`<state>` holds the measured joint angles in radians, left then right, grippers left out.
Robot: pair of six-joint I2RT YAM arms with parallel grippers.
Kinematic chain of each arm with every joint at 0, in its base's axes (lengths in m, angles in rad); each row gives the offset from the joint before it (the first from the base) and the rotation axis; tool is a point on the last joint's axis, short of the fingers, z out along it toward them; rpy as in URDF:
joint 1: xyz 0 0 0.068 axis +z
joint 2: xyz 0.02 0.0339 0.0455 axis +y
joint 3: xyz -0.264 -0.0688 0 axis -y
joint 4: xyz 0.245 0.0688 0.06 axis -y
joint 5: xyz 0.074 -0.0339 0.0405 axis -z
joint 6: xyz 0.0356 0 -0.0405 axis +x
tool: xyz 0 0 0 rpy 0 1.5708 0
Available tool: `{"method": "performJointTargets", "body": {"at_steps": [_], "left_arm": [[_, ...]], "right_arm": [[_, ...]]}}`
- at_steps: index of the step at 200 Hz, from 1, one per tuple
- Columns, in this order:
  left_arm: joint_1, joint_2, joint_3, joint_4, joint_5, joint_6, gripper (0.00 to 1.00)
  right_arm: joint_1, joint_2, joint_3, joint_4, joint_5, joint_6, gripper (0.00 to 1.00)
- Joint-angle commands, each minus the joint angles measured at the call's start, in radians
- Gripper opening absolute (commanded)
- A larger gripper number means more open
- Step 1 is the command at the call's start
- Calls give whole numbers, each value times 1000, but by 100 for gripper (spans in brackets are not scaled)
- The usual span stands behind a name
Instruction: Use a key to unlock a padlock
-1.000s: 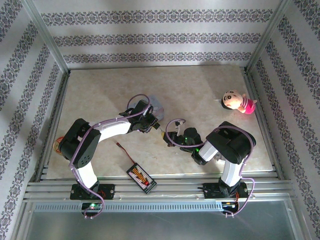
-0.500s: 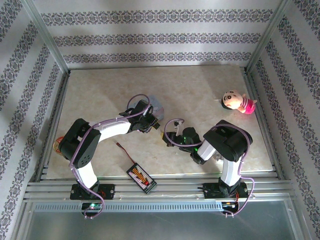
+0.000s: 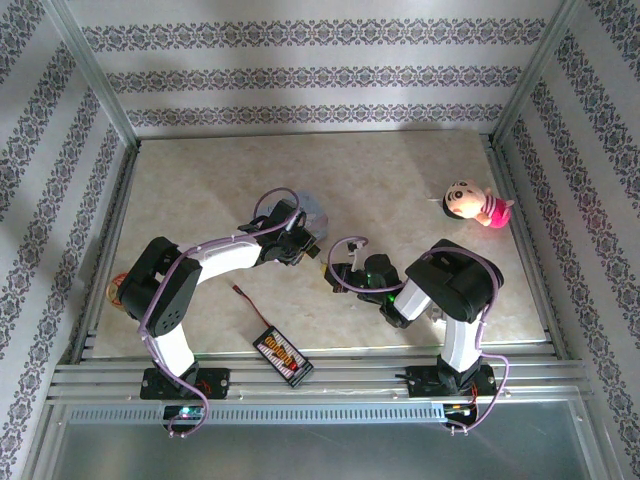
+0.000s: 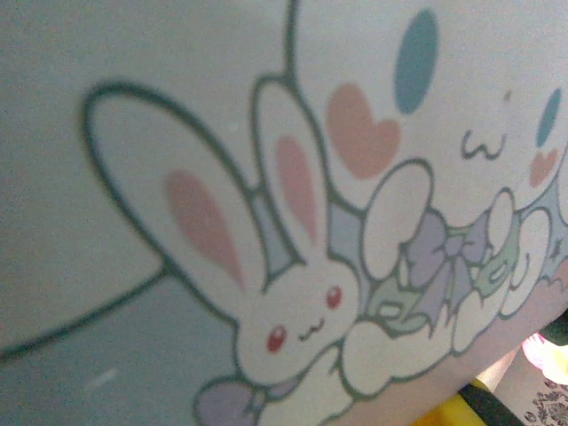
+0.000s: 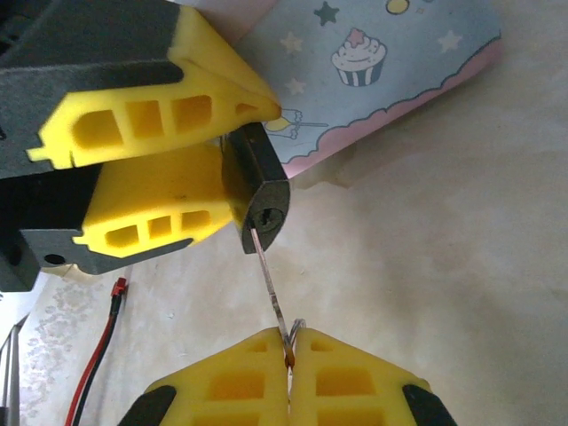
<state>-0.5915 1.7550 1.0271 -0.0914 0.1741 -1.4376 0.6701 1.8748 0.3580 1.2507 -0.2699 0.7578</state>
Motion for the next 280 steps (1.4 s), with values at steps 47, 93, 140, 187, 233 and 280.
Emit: {"method": "performJointTargets", "body": {"at_steps": [47,93,140,187,233,280], "left_arm": [[12,-11,6,45,39,-6,4],[12,-11,2,45,35,-6,4],[12,-6,3,48,42,-6,3],[13,-2,4,44,49,3,3],[13,0,1,46,51,1,4],[13,4,0,55,47,-6,4]], "right_arm": [[-9,20,10,55,-5,21,0],[-10,0,3,58,-3,8,0],[-14,-3,-1,59,3,15,0],[-20,-5,23,50,-7,22,0],[-17,-2,42,38,-22,20,0],[-9,-6,35,42,-22,10,0]]}}
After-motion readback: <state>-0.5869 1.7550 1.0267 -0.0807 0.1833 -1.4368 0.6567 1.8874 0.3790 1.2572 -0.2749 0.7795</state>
